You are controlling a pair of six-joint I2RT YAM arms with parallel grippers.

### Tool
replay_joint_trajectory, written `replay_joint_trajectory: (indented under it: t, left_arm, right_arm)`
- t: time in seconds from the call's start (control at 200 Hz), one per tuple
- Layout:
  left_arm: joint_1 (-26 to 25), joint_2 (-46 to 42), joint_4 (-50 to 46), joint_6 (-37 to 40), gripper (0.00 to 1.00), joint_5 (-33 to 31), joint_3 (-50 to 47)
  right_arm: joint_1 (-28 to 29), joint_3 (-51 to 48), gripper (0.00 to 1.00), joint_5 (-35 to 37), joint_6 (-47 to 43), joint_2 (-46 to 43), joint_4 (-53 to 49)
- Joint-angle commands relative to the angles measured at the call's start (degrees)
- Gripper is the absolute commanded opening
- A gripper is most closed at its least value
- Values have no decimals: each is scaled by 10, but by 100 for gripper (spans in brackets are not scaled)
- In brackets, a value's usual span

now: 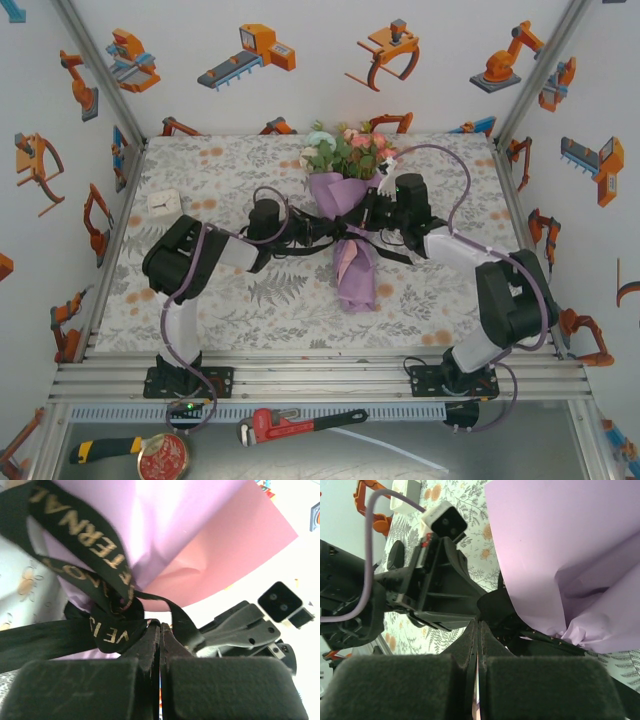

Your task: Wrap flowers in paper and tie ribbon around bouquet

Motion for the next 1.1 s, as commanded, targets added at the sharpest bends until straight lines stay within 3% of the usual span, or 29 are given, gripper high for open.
replay_joint_trajectory:
  t: [0.0,0.536,1.096]
  left_arm:
    - [-1,-45,-10,20,0,-3,1]
    - [-16,-3,-31,9,0,-14,24]
    - [-20,16,14,-16,0,-19,12]
  right_arm:
    - [-2,11,0,15,-27,-26,-40]
    - [-1,19,0,15,11,-23,-32]
    - [-2,13,0,14,38,-31,-10]
